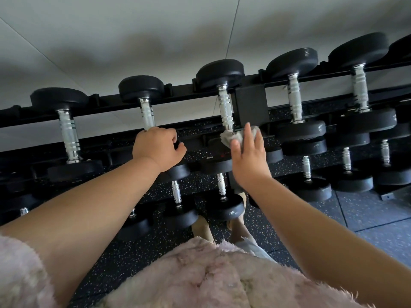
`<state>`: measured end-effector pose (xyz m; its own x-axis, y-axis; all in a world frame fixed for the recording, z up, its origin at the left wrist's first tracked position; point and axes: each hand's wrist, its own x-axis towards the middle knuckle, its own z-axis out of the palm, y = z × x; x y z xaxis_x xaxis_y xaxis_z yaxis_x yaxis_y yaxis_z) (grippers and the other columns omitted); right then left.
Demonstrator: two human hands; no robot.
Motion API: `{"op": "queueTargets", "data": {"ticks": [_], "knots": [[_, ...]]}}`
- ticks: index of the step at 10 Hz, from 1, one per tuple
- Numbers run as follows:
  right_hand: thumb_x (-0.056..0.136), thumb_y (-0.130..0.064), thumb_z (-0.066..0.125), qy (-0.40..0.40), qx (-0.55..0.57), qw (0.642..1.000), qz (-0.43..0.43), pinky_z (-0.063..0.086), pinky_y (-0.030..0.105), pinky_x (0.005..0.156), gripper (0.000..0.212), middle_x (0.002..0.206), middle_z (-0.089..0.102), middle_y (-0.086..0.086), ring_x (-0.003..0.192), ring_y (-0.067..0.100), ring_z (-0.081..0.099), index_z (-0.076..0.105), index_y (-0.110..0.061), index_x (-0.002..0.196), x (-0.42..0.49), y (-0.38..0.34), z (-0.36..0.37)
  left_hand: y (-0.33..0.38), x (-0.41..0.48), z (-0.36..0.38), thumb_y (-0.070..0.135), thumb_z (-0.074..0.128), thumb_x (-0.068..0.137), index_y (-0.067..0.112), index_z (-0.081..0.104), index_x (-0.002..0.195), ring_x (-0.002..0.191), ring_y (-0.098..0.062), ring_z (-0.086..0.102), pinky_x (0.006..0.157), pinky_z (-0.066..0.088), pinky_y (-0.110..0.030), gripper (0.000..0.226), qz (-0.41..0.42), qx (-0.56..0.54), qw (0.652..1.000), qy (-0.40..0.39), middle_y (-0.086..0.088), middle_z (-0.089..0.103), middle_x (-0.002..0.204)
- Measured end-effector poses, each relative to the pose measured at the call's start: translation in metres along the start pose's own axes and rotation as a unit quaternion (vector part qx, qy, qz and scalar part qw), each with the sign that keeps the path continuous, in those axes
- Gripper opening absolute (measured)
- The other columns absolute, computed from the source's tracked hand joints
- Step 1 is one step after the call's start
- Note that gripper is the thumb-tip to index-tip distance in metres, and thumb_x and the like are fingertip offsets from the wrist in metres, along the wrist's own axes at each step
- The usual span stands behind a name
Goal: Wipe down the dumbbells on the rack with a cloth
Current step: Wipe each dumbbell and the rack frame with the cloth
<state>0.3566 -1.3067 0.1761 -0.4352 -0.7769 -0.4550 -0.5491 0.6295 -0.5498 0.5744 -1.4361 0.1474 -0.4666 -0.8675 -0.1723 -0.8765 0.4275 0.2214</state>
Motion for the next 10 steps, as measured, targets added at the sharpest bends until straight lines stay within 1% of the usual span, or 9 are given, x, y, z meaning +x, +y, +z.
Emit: {"op": "queueTargets", "data": {"ticks": [1,2,3,4,6,7,8,9,10], "knots": [[0.101,-0.067,0.036,-0.005,0.148,0.985,0.083,0.043,0.027,0.104,0.072,0.158,0.036,-0.001,0.136,0.023,0.048,0.013,-0.038,0.163,0.018,0.002,-0.017,0.000,0.000,-0.001,0.049,0.061,0.089,0.025,0.058,0.075,0.065,-0.020,0.057,0.065,0.044,-0.033,0.028,-0.003,0.005,1.000,0.000,0.007,0.057,0.064],[0.099,-0.065,0.044,-0.003,0.159,0.976,0.149,0.053,0.032,0.088,0.074,0.141,0.056,0.003,0.112,0.023,0.061,0.025,-0.029,0.161,0.023,-0.008,-0.023,0.000,0.000,-0.001,0.050,0.060,0.089,0.025,0.058,0.075,0.066,-0.020,0.058,0.066,0.045,-0.033,0.028,-0.005,0.007,1.000,0.002,0.008,0.057,0.064],[0.099,-0.059,0.048,0.028,0.116,0.982,0.149,0.055,0.041,0.083,0.070,0.141,0.051,0.014,0.106,0.026,0.059,0.031,-0.014,0.150,0.013,-0.024,-0.008,0.001,0.000,-0.001,0.051,0.059,0.090,0.026,0.059,0.077,0.069,-0.019,0.059,0.069,0.050,-0.034,0.028,-0.010,0.008,1.000,-0.004,0.008,0.059,0.067],[0.098,-0.055,0.056,0.012,0.112,0.982,0.153,0.055,0.045,0.084,0.081,0.156,0.032,0.018,0.112,0.030,0.055,0.018,-0.012,0.156,0.004,-0.031,0.007,0.002,0.000,-0.003,0.050,0.058,0.090,0.026,0.061,0.079,0.070,-0.019,0.059,0.070,0.051,-0.035,0.026,-0.015,0.009,1.000,-0.009,0.009,0.060,0.068],[0.086,-0.067,0.066,0.076,0.332,0.896,0.286,0.051,0.049,0.102,0.092,0.136,0.059,0.017,0.118,0.038,0.062,0.039,-0.004,0.148,0.033,-0.030,0.001,0.004,-0.001,-0.004,0.048,0.058,0.090,0.026,0.059,0.077,0.070,-0.019,0.058,0.072,0.053,-0.036,0.026,-0.015,0.011,1.000,-0.004,0.008,0.059,0.067],[0.086,-0.070,0.065,0.067,0.345,0.876,0.331,0.050,0.050,0.104,0.098,0.143,0.055,0.014,0.121,0.035,0.061,0.030,-0.010,0.155,0.027,-0.041,0.010,0.004,0.000,-0.002,0.049,0.058,0.089,0.026,0.059,0.077,0.070,-0.020,0.058,0.071,0.051,-0.035,0.026,-0.011,0.014,1.000,-0.005,0.008,0.057,0.066],[0.090,-0.052,0.072,0.036,0.400,0.850,0.341,0.056,0.049,0.097,0.088,0.142,0.055,0.012,0.115,0.032,0.064,0.027,-0.020,0.159,0.016,-0.062,0.035,0.007,0.001,-0.002,0.052,0.059,0.088,0.025,0.060,0.078,0.070,-0.021,0.057,0.072,0.049,-0.035,0.028,-0.009,0.025,1.000,-0.003,0.008,0.055,0.066],[0.101,-0.027,0.063,-0.034,0.280,0.909,0.308,0.051,0.044,0.106,0.093,0.148,0.049,0.004,0.114,0.025,0.061,-0.005,-0.021,0.164,0.012,-0.077,0.047,0.011,0.000,-0.003,0.054,0.060,0.087,0.026,0.059,0.076,0.067,-0.019,0.054,0.072,0.052,-0.037,0.030,-0.010,0.045,0.999,0.005,0.009,0.052,0.065],[0.093,-0.055,0.067,0.042,0.451,0.825,0.339,0.056,0.046,0.098,0.074,0.129,0.063,0.009,0.099,0.022,0.062,0.046,-0.010,0.148,0.019,-0.056,0.056,0.007,-0.001,-0.005,0.053,0.059,0.087,0.025,0.059,0.075,0.063,-0.019,0.053,0.070,0.052,-0.036,0.030,-0.008,0.030,0.999,0.002,0.008,0.052,0.063]]}}
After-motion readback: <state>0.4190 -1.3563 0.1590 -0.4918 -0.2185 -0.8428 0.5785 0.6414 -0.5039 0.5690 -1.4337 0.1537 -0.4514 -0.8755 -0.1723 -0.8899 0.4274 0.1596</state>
